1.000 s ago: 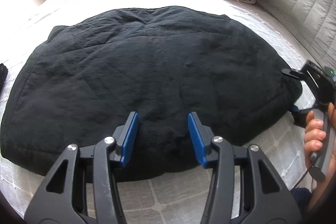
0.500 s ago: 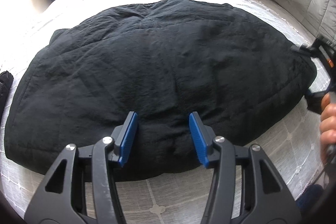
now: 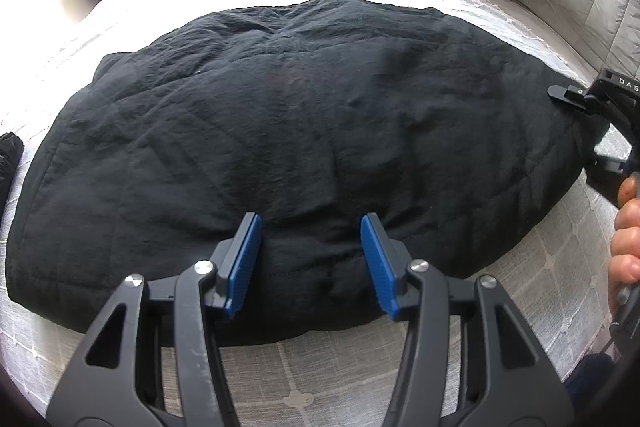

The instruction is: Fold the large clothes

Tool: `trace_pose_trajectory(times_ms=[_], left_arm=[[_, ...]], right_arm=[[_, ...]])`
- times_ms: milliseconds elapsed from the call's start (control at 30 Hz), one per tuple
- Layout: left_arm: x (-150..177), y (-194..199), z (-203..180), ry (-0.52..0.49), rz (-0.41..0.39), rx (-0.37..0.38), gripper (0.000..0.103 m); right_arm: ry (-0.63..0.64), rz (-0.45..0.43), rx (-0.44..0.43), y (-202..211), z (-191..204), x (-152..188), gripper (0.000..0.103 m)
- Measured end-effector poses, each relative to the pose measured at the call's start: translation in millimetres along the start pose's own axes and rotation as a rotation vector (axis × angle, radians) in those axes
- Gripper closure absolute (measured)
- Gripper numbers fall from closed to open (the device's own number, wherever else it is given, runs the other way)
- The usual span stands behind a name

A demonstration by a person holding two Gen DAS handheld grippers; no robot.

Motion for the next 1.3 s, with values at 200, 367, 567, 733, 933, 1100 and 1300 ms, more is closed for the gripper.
trace_pose_trajectory(times_ms=[200,367,567,733,933,1100,1300], left_arm=[[0,0,0,0.004,0.000,0.003,0.049],[0,1,2,0.004,0.001,0.014,0.049],[1,-1,-1,-0.007,-0.002,0.002,0.049],[0,1,4,0.020,0.001,0.043,0.048],[-3,17,43,0.152,-0.006,0.098,0.048],[8,29,101,0.285,-0.006,0.121,0.048],[33,33,163,0.386,-0.003,0.172,0.048]], right_arm=[[0.088,-0.037,-0.017,8,18,1,0.076],[0.063,-0.024,-0.034,6,15,-2,0.079],[0.176,-0.063,-0.036,16,34,2,0.080],[0.226,-0.080,-0.059,17,48,4,0.080],[0.115,-0.048,-0.052,12,27,-3,0.081],[0.148,-0.067,-0.029,18,39,-1,0.082],[0.202,-0.108,-0.005,25,61,5,0.082]])
Point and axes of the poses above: each gripper's, at about its wrist camera, not at the fingertips, and y roughly against the way its jaws point, z to its left, x to its underside, the point moved 4 cm from there along -y, roughly the way its jaws point, and after that the axes turned 1 degree about y, right-handed, at the moved point
